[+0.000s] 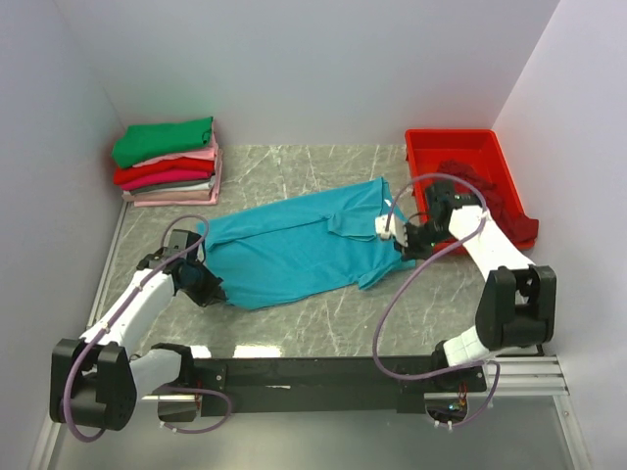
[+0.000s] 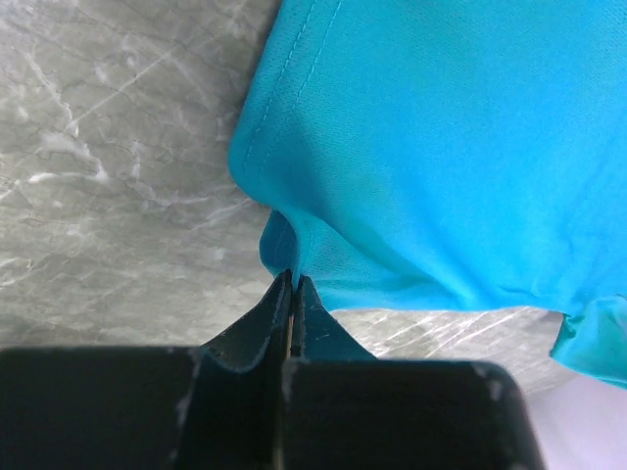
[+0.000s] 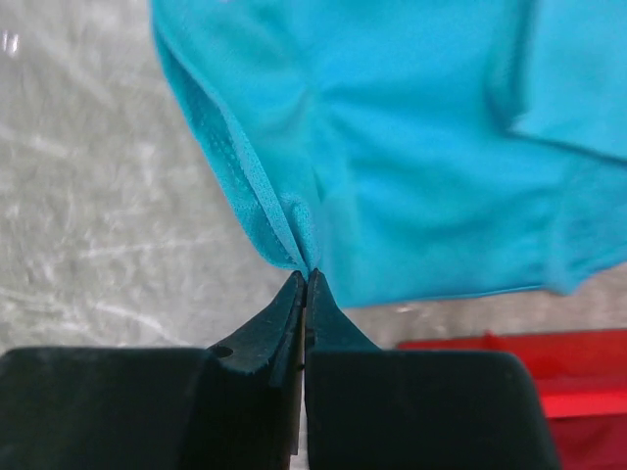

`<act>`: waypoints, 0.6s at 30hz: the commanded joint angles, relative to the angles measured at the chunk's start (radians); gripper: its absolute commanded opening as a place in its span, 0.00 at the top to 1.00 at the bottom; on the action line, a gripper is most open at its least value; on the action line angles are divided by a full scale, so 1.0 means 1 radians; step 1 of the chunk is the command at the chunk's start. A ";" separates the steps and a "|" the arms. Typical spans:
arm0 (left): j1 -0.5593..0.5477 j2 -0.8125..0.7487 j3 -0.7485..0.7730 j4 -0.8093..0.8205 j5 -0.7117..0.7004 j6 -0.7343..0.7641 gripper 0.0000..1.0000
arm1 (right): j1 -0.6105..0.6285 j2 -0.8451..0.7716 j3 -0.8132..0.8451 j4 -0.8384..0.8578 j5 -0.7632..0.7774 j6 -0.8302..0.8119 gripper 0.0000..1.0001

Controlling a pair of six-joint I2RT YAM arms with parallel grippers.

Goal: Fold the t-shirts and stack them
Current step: Fold the tshirt

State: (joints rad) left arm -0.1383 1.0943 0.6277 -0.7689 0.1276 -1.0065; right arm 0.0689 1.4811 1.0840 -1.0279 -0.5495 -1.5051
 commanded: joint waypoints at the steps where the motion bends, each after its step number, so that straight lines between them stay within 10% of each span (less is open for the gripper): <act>1: 0.028 -0.014 0.023 0.003 0.040 0.037 1.00 | -0.004 0.057 0.114 -0.052 -0.087 0.083 1.00; 18: 0.131 0.219 0.222 0.059 0.060 0.118 1.00 | -0.004 0.361 0.556 0.138 -0.119 0.496 1.00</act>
State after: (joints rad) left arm -0.0246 1.2827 0.8005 -0.7364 0.1726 -0.9260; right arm 0.0689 1.8225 1.5612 -0.9466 -0.6598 -1.1061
